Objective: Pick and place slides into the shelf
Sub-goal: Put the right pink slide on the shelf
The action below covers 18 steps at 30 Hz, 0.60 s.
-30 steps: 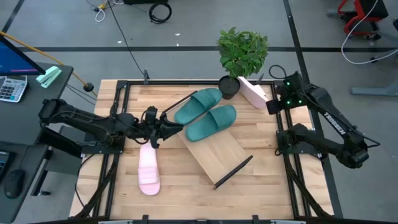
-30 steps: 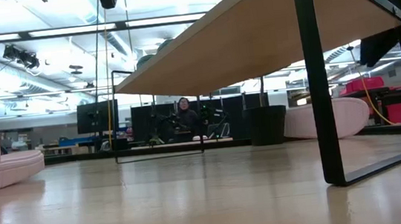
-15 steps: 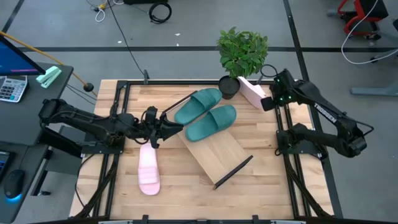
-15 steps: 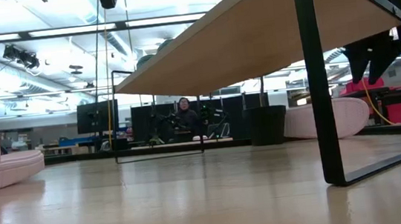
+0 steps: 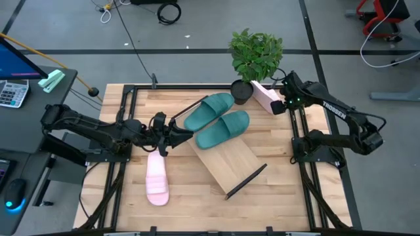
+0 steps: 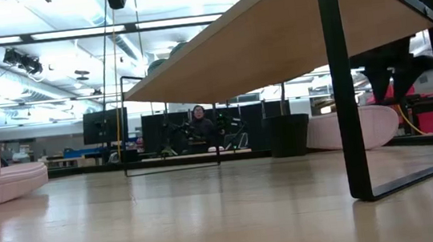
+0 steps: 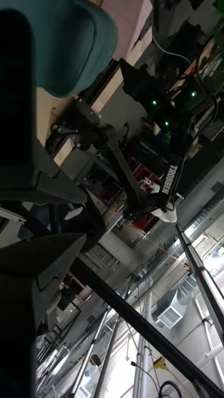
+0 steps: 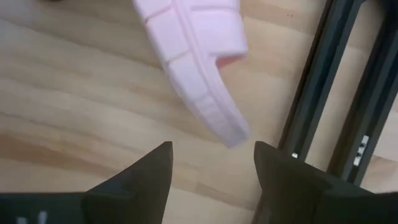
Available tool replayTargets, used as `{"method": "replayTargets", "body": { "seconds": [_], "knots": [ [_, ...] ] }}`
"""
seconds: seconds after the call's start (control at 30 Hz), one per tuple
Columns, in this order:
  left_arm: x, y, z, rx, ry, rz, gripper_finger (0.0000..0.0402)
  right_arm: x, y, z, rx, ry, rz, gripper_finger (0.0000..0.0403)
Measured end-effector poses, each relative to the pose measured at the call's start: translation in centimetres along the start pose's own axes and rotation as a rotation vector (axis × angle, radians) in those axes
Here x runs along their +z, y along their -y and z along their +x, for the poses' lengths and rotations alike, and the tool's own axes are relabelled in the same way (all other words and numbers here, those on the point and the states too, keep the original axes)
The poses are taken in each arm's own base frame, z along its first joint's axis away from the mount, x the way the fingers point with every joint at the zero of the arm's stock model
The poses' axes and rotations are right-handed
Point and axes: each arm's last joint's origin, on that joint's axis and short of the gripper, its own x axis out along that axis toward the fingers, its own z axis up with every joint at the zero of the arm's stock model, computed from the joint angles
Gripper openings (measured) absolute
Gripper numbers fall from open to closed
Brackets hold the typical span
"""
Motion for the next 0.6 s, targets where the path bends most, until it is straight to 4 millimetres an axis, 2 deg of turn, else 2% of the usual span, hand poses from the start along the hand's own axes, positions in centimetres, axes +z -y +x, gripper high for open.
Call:
{"method": "replayTargets", "body": {
  "seconds": [0.2, 0.6],
  "knots": [
    [0.0, 0.0, 0.0, 0.0, 0.0, 0.0, 0.0094, 0.7, -0.2, 0.9, -0.009, 0.0, 0.031, 0.0231],
    [0.0, 0.0, 0.0, -0.008, -0.007, 0.0, 0.0094, 1.1, -0.7, 1.4, -0.064, 0.03, 0.097, 0.0231]
  ]
}}
